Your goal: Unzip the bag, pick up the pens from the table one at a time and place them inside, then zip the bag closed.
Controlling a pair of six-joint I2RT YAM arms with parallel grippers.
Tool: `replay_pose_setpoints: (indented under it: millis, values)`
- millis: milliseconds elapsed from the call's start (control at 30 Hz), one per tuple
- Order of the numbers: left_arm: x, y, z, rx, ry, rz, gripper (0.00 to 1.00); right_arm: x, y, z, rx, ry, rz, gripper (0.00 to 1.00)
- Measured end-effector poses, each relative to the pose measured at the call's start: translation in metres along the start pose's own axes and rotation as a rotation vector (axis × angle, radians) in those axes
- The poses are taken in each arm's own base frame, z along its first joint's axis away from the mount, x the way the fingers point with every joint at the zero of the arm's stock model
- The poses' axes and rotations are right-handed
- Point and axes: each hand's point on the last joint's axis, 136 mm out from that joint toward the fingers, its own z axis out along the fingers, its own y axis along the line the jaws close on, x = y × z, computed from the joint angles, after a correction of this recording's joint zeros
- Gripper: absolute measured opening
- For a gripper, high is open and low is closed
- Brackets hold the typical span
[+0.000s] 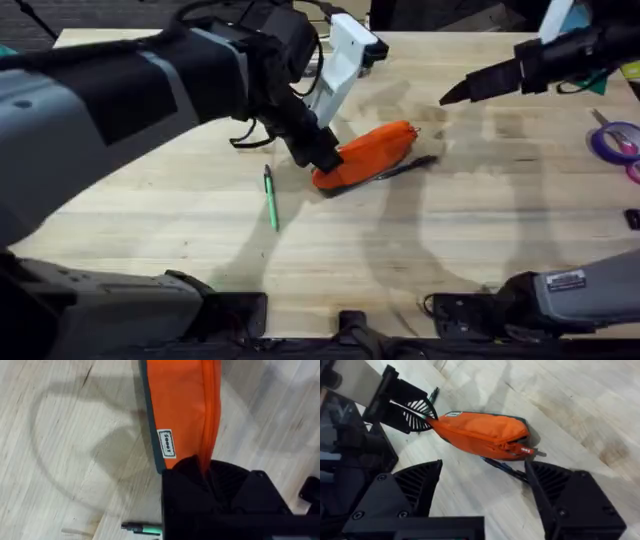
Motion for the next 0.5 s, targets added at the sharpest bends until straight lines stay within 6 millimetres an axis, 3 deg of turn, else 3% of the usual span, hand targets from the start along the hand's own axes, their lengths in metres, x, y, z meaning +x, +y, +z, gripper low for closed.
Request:
replay_pose_setpoints:
  millis: [500]
  values:
    - [0.000,0.000,0.000,0.000,0.000,0.000,0.042,-0.007,0.031,-0.030,0.086,-0.047,-0.106,0.997]
